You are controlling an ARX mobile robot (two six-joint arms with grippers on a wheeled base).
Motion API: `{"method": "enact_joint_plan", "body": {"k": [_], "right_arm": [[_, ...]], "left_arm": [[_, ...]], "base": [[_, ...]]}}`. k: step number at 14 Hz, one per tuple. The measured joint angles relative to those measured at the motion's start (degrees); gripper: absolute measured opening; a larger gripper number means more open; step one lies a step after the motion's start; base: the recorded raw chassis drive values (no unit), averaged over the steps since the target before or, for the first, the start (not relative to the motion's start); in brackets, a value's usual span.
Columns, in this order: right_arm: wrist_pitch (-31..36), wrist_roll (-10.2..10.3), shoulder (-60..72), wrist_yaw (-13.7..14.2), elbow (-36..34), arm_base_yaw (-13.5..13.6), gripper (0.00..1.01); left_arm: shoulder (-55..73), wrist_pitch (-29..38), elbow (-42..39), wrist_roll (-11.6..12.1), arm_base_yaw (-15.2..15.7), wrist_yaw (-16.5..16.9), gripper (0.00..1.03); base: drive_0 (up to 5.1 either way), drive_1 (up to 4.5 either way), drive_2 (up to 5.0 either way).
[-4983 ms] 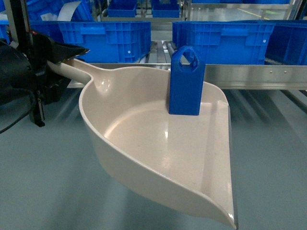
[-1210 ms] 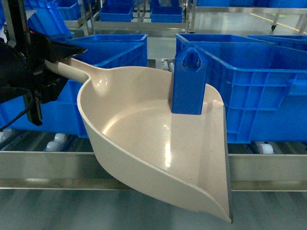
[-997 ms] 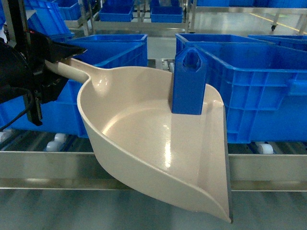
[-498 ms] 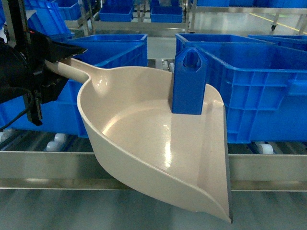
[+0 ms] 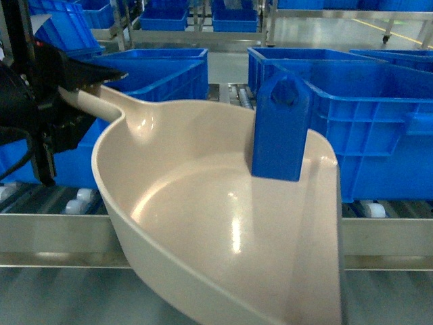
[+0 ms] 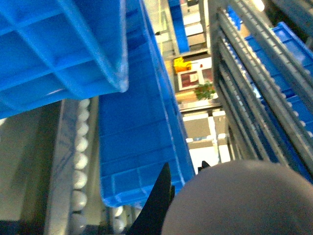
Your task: Place part in tray to right shelf
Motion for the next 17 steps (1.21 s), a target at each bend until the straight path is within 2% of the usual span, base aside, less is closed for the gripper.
{"method": "enact_joint_plan", "body": {"k": [2, 4, 6, 8, 9, 10, 11, 12, 14, 15, 16, 17], "right_arm": [[0.04, 0.0, 0.0, 0.0, 0.0, 0.0, 0.98], [0.02, 0.0, 0.0, 0.0, 0.0, 0.0, 0.98], [0.02, 0.0, 0.0, 0.0, 0.0, 0.0, 0.98], [0.0, 0.0, 0.0, 0.0, 0.0, 0.0, 0.98], [0.0, 0.0, 0.0, 0.0, 0.0, 0.0, 0.98], [0.0, 0.0, 0.0, 0.0, 0.0, 0.0, 0.98], [0.02, 0.0, 0.0, 0.0, 0.0, 0.0, 0.98], [0.0, 0.0, 0.0, 0.0, 0.0, 0.0, 0.98], [0.0, 0.0, 0.0, -0.02, 0.0, 0.0, 0.98], [0.02, 0.0, 0.0, 0.0, 0.0, 0.0, 0.98], [0.02, 0.0, 0.0, -0.02, 0.0, 0.0, 0.98], [0.02, 0.0, 0.0, 0.0, 0.0, 0.0, 0.98]], "left_arm": [[-3.48, -0.85, 1.33, -2.82, 0.09, -0.15, 0.12], [-5.79, -2.51, 5.22, -4.55, 0.92, -0.52, 0.12], [-6.82, -11.32, 12.7, -5.86, 2.97, -3.72, 0.12], [-5.51, -21.33, 20.39, -4.92, 5.25, -8.79, 0.12], [-4.22, -25.2, 24.39, -3.72, 6.73, -11.89, 0.12], [-2.62, -27.74, 27.74, -2.82, 9.22, -13.73, 0.12], [-1.46, -30.23, 29.94, -1.38, 12.39, -16.55, 0.12], [-0.81, -33.48, 31.58, 0.33, 15.85, -20.81, 0.12], [-1.73, -36.81, 31.36, 6.29, 19.76, -33.97, 0.12], [-2.54, -35.56, 31.3, 10.78, 19.17, -40.11, 0.12], [-4.42, -34.03, 30.45, 15.74, 16.94, -44.24, 0.12], [-6.14, -33.33, 30.23, 19.67, 14.95, -44.63, 0.12]], "base": [[0.0, 0.0, 0.0], [0.0, 0.0, 0.0], [0.0, 0.0, 0.0], [0.0, 0.0, 0.0], [0.0, 0.0, 0.0], [0.0, 0.0, 0.0], [0.0, 0.0, 0.0], [0.0, 0.0, 0.0], [0.0, 0.0, 0.0], [0.0, 0.0, 0.0], [0.0, 0.0, 0.0], [0.0, 0.0, 0.0]]}}
